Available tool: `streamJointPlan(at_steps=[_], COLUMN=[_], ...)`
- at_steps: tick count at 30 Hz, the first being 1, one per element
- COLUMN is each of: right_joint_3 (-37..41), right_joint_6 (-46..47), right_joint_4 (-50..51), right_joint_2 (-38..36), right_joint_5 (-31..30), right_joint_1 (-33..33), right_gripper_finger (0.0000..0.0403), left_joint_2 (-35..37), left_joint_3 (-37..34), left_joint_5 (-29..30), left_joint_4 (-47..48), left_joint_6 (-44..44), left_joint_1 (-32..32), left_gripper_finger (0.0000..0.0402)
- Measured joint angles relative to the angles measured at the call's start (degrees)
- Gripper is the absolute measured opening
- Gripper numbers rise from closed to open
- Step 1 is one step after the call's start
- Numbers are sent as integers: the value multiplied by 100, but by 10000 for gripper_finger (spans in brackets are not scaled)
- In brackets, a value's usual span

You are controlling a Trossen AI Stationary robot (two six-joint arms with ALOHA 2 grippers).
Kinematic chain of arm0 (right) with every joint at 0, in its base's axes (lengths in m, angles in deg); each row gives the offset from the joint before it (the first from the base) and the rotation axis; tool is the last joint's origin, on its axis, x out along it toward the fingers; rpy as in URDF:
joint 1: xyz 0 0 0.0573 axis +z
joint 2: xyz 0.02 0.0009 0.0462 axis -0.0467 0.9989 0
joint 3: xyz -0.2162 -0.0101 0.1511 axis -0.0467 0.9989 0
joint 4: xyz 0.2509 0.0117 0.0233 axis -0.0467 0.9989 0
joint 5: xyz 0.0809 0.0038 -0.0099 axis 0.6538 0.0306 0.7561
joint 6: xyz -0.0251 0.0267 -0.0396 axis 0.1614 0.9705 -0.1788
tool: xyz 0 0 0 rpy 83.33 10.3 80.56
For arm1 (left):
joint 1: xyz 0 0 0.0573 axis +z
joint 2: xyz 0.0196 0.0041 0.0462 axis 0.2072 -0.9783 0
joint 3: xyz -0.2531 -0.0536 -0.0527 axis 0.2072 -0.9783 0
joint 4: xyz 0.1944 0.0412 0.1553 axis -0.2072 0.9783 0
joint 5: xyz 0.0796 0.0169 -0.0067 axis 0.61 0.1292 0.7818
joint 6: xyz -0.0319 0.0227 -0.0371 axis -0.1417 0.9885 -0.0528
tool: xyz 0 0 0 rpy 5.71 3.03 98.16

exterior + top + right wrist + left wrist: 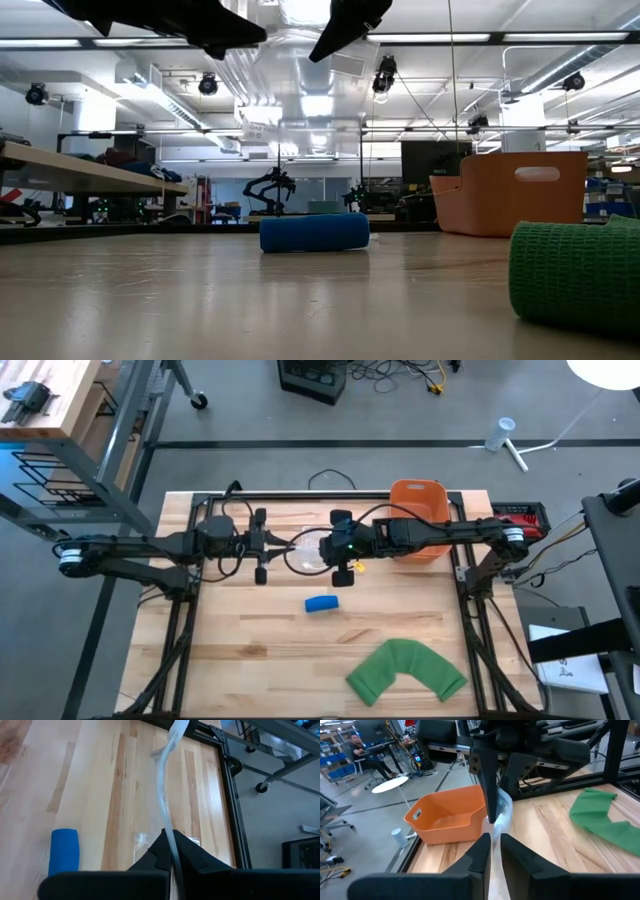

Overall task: Roll bandage
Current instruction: Open the left zip bag

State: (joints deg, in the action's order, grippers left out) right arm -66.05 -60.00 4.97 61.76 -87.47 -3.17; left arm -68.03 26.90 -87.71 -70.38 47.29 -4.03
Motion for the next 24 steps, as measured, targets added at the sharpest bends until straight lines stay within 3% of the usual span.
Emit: streamJointPlan(at_steps=[15, 21, 24], right_joint_3=[0, 2, 3], right_joint_6=[176, 242, 340], right_joint_4=[-2, -62, -164], right_joint_2=[-20, -92, -96], right_joint_5=[26, 70, 407], right_joint_1=[24, 76, 76], right_gripper_finger=[2, 54, 93], left_joint_2=[42, 58, 62], left_joint_3=[0, 0, 0], left_joint_5=[-2, 0, -2], left_joint_4=[-11, -1, 2], left_joint_6=[40, 44, 42], left_joint_1=[0, -2, 0], left_gripper_finger=[0, 0, 0])
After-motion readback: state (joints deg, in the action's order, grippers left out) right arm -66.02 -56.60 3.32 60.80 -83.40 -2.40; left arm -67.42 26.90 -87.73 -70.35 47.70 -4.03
